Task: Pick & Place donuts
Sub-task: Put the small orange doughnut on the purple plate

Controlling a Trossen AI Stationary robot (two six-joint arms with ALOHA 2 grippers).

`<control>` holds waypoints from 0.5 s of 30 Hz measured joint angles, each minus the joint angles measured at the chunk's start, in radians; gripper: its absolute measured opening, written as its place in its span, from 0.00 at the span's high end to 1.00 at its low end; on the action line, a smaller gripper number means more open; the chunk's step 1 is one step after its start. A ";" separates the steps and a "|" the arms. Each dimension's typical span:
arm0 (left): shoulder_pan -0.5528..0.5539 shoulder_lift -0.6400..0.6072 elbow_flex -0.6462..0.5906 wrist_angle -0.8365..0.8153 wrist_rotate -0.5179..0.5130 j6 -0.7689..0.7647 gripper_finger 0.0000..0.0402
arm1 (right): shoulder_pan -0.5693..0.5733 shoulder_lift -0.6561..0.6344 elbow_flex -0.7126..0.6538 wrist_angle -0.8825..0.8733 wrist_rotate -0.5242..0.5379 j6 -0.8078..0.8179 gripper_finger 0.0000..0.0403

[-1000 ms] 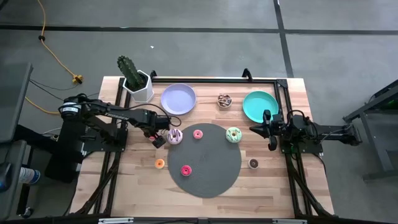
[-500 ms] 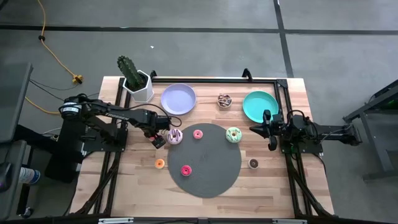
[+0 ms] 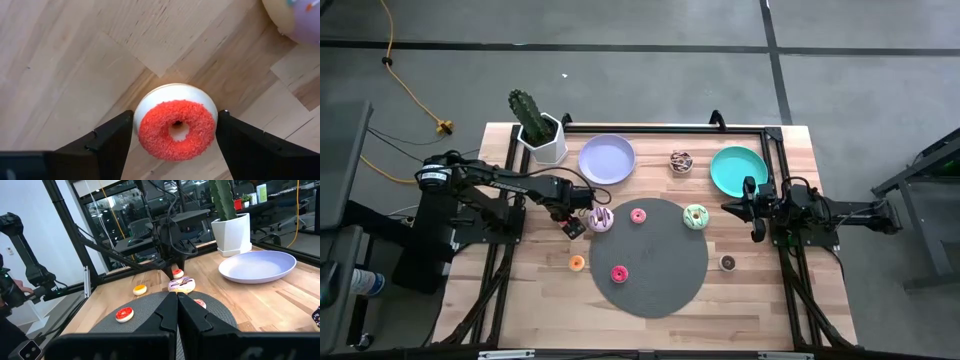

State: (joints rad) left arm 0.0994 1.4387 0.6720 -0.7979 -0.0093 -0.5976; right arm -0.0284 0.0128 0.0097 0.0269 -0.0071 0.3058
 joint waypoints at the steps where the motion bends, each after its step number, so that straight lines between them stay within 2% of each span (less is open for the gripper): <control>1: 0.000 0.000 0.000 -0.002 0.000 0.000 0.33 | 0.000 0.000 0.000 0.000 0.000 0.000 1.00; 15: 0.000 0.000 0.000 -0.008 -0.004 0.018 0.33 | 0.000 0.000 0.000 0.000 0.000 0.000 1.00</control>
State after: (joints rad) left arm 0.0994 1.4387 0.6716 -0.8062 -0.0132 -0.5797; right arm -0.0284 0.0128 0.0093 0.0265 -0.0071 0.3061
